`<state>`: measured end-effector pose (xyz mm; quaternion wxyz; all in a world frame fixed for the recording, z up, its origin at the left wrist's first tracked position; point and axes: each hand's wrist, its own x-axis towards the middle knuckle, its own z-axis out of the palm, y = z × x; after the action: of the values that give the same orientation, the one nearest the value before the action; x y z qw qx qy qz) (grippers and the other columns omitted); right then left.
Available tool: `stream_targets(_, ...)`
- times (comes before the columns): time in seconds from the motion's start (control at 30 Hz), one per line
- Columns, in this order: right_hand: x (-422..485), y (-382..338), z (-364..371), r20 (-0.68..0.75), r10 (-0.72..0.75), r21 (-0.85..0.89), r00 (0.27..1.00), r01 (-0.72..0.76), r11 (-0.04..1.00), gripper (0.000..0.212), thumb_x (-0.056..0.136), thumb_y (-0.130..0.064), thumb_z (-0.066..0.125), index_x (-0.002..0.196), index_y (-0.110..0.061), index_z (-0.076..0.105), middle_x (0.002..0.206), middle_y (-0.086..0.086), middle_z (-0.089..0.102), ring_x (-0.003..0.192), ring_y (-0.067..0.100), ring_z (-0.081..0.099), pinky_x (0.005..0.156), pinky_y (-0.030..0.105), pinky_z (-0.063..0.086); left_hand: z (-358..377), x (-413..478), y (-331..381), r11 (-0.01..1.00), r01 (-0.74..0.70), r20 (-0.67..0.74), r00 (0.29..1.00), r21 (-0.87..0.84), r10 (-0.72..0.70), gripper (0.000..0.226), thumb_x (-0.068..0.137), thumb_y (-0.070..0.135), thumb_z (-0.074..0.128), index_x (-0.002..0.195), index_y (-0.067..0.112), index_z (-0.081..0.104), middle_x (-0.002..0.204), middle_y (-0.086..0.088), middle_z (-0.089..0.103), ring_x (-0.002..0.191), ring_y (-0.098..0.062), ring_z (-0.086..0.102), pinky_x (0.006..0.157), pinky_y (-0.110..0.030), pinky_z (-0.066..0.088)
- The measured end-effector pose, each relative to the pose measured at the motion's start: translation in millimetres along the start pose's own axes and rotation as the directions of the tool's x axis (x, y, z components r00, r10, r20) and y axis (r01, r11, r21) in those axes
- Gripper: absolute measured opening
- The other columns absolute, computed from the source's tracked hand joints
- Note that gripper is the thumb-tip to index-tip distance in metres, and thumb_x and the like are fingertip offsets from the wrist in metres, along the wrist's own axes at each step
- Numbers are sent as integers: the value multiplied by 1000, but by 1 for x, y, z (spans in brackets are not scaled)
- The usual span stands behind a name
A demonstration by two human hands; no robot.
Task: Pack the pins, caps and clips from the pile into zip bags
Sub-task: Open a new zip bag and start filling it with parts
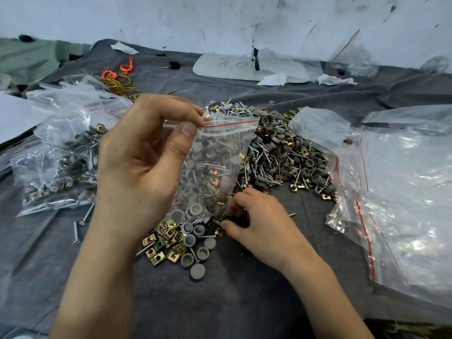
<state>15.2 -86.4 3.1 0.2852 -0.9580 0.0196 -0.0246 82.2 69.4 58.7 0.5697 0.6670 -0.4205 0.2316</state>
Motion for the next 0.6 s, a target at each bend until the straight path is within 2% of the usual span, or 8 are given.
stream_targets(0.07,0,1,2,-17,-6,12,1000,7,1000,14,86,-38,62,87,-26,55,92,-11,50,93,12,52,85,36,47,0,0,0,1000,-10,-2,1000,-6,10,16,99,4,51,101,19,55,104,-7,60,105,-26,63,90,-31,48)
stream_targets(0.27,0,0,8,-46,-1,28,999,3,1000,31,91,-47,54,101,-21,67,96,-7,55,96,15,55,86,35,45,-2,1,0,1000,-23,-10,1000,4,23,15,99,5,51,101,19,55,105,-8,61,105,-33,64,90,-42,51)
stream_targets(0.47,1,1,9,-136,33,50,990,-26,998,21,96,-32,53,95,-17,68,92,-1,61,89,21,58,81,38,47,-4,0,-2,1000,-20,-7,1000,22,20,11,99,5,50,101,15,55,104,-4,61,103,-31,63,89,-41,50)
stream_targets(0.53,0,2,6,-160,57,106,986,-40,994,17,93,-34,57,91,-21,68,92,-5,63,87,16,59,80,36,48,-5,1,-2,1000,-18,-10,1000,21,19,14,99,6,50,101,18,55,104,-4,61,104,-30,63,90,-40,50)
stream_targets(0.6,-2,0,3,-109,56,143,992,-41,989,14,87,-40,65,86,-27,66,88,-11,61,82,9,58,77,33,49,-5,1,-1,1000,-16,-10,1000,17,16,15,99,5,50,100,19,55,104,-6,61,104,-29,63,91,-39,49)
